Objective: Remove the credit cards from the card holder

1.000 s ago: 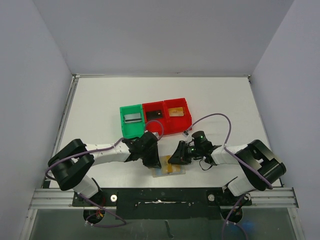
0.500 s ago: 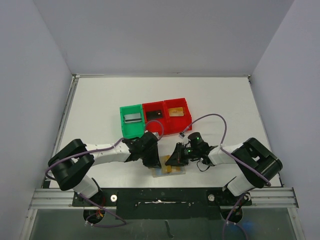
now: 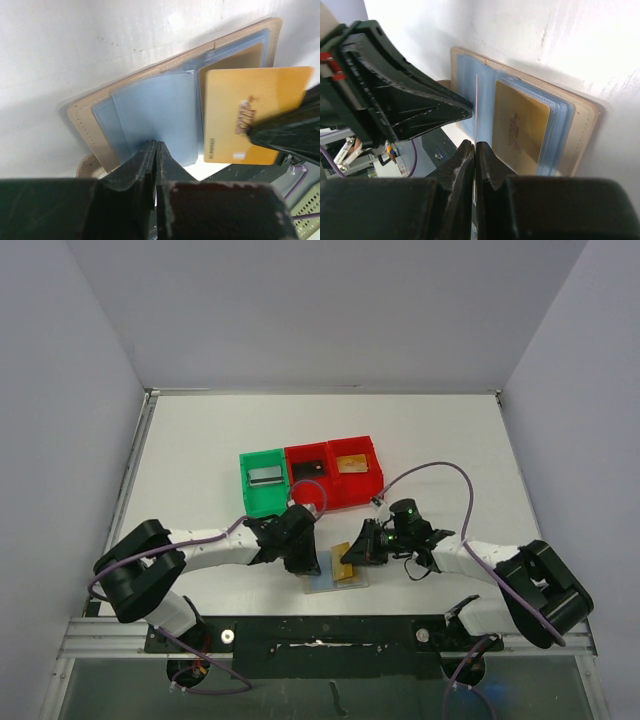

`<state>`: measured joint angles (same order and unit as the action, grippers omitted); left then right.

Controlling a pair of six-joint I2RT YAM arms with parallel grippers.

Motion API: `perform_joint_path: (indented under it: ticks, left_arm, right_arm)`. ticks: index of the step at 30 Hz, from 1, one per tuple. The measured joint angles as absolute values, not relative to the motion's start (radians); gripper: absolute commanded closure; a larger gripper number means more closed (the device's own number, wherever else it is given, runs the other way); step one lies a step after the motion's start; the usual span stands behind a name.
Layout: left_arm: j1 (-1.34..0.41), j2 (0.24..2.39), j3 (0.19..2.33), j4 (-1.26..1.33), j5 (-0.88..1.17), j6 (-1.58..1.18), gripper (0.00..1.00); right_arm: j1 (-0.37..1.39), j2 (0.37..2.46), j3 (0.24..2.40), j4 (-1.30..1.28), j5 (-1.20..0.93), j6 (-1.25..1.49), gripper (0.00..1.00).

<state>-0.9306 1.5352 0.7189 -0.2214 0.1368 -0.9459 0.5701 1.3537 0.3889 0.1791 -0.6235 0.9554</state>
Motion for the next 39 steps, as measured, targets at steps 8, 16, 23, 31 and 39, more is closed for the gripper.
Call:
perform_joint_path:
  ticks: [8,16,23,31,39]
  left_arm:
    - [-0.930,1.464,0.717,-0.293,0.056,-0.929,0.73]
    - [-0.925,1.272,0.717,-0.326,-0.011,-0.895,0.40]
    - [-0.848,1.075,0.717,-0.384,-0.081,-0.801,0.29]
    - [-0.590,1.031,0.732,-0.488,-0.068,-0.696,0.23]
    - [-0.321,0.997,0.772,-0.543,-0.054,-0.591,0.23]
  right_arm:
    - [0.542,1.204,0.411,0.112,-0.577,0.873,1.00]
    - [0.546,0.950,0.395,0.095,-0.422,0.731,1.00]
    - [0.672,0.709,0.395,0.016,-0.193,0.368,1.00]
    - [0.694,0.742,0.449,-0.134,0.025,0.156,1.00]
    - [0.644,0.837,0.509,-0.112,0.167,-0.049,1.00]
